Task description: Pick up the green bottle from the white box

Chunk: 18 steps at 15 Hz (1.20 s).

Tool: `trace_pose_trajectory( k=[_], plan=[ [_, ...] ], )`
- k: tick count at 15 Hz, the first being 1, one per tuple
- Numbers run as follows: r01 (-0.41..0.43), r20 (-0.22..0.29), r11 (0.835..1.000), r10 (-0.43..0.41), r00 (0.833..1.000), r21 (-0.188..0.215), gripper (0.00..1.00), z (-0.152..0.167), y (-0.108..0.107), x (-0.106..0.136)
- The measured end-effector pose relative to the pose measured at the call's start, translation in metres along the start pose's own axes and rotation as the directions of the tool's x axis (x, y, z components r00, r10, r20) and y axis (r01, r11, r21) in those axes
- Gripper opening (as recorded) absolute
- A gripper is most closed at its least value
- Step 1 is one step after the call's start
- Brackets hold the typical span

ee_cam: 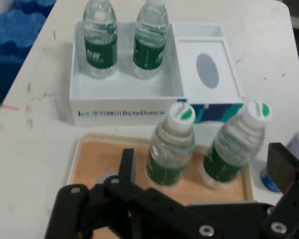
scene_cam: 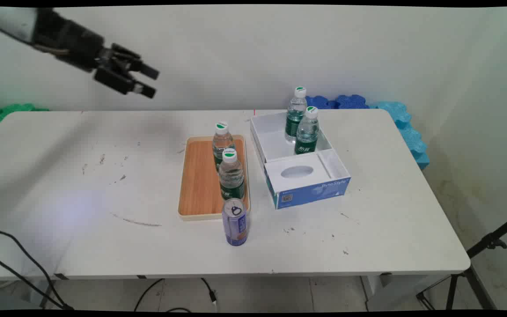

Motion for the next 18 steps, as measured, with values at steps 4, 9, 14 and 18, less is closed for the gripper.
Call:
trace_pose_trajectory(
  k=[4, 9, 14, 18],
  plan=[
    [-0.039, 0.008, 0.999, 0.038, 0.999, 0.017, 1.0, 0.056, -0.007, 0.044],
    [-0.046, 0.048, 0.999, 0.046, 0.998, 0.011, 1.0, 0.132, -0.009, 0.081],
    [-0.015, 0.101, 1.0, 0.016, 0.995, -0.004, 1.0, 0.208, -0.005, 0.1],
    [0.025, 0.111, 1.0, -0.026, 0.993, 0.011, 1.0, 0.258, -0.001, 0.106]
  ],
)
